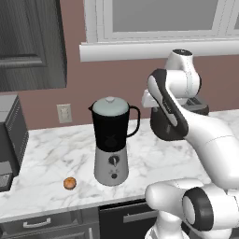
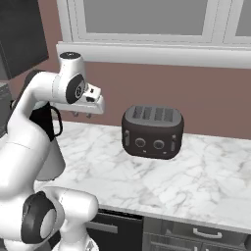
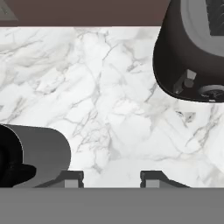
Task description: Open the blender lid, put the tangerine in the blender, close the lid, and start the blender.
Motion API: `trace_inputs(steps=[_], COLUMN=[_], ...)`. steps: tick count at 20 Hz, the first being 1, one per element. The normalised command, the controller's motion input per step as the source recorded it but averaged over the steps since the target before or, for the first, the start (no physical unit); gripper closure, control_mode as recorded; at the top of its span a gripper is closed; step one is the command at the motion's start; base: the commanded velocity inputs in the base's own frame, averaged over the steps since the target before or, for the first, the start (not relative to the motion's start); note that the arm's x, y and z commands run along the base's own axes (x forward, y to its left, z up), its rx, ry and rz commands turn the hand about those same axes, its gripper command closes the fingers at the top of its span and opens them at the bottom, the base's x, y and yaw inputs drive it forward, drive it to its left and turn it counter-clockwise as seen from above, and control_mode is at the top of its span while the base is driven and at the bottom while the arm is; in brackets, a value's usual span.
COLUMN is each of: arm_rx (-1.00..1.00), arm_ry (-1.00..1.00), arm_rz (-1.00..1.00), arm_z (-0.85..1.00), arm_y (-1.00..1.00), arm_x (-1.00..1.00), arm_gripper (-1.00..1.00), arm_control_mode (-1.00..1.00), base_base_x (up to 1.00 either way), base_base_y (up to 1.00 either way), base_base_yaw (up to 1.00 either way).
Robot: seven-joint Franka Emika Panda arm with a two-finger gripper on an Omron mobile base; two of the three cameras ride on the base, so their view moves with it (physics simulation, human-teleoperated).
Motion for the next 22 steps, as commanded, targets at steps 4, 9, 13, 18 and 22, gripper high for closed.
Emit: trace_inputs(steps=[4, 9, 13, 18, 22], arm_rx=[0.0, -0.01, -0.07, -0.07, -0.08], arm_ry=[-0.14, -0.35, -0.15, 0.0, 0.02], arm_rz=[0.0, 0.0, 0.0, 0.0, 0.01], arm_z=[0.0, 0.44, 0.7, 0.63, 0.58], arm_y=[0.0, 0.17, 0.7, 0.96, 0.88], arm_x=[-0.45, -0.76, -0.56, -0.05, 0.0], arm_gripper=[-1.0, -1.0, -1.0, -1.0, -1.0], arm_control_mode=[-1.0, -1.0, -1.0, -1.0, -1.0], base_base_x=[0.0, 0.0, 0.0, 0.0, 0.0], base_base_y=[0.0, 0.0, 0.0, 0.0, 0.0], base_base_yaw=[0.0, 0.0, 0.0, 0.0, 0.0])
